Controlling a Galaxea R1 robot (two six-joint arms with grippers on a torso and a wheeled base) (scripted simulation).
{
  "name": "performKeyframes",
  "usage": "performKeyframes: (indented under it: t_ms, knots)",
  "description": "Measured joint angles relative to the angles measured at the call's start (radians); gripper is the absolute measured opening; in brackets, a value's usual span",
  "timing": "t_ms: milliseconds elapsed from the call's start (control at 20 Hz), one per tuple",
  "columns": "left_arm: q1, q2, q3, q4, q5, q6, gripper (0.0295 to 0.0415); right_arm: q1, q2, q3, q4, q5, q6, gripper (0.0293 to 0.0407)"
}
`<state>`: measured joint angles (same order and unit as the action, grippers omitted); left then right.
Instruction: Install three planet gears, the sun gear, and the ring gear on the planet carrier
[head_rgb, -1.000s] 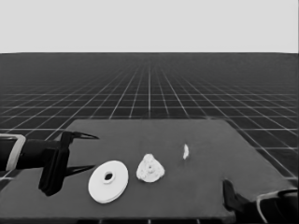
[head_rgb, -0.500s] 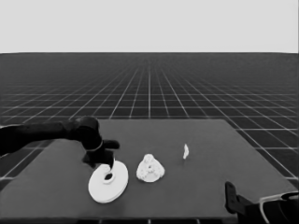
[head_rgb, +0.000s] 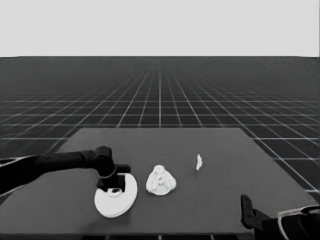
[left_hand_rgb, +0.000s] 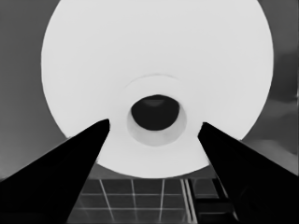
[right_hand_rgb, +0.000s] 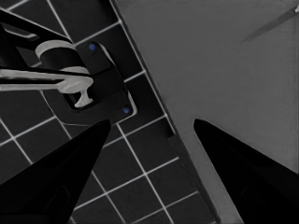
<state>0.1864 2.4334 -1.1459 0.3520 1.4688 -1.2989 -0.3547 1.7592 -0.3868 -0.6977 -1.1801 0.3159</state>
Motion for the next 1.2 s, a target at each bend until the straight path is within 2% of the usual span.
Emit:
performKeyframes:
  t_ms: [100,150,600,650,750,900,1100,1200]
  knots:
    - [0.002,0.001,-0.002,0.002,-0.001,0.001,0.0385,0.0,0.0,0.0,0.0,0.0,0.0,0.0385]
    - [0.002,0.001,-0.002,0.002,-0.001,0.001,0.0349,0.0,0.0,0.0,0.0,0.0,0.0,0.0385]
    - [0.002,0.001,-0.002,0.002,-0.002,0.001,0.0348,0.0,0.0,0.0,0.0,0.0,0.0,0.0385]
    - [-0.077,-0.021,0.062,-0.079,0.037,-0.031,0.0348,0.0,0.0,0.0,0.0,0.0,0.0,0.0385]
    - [-0.181,-0.033,0.1,-0.171,0.063,-0.051,0.0348,0.0,0.0,0.0,0.0,0.0,0.0,0.0385]
    - [-0.223,-0.035,0.106,-0.213,0.071,-0.054,0.0348,0.0,0.0,0.0,0.0,0.0,0.0,0.0385]
    - [-0.232,-0.035,0.106,-0.222,0.072,-0.054,0.0348,0.0,0.0,0.0,0.0,0.0,0.0,0.0385]
    - [-0.221,0.36,-0.187,-0.208,0.091,-0.193,0.0348,0.0,0.0,0.0,0.0,0.0,0.0,0.0385]
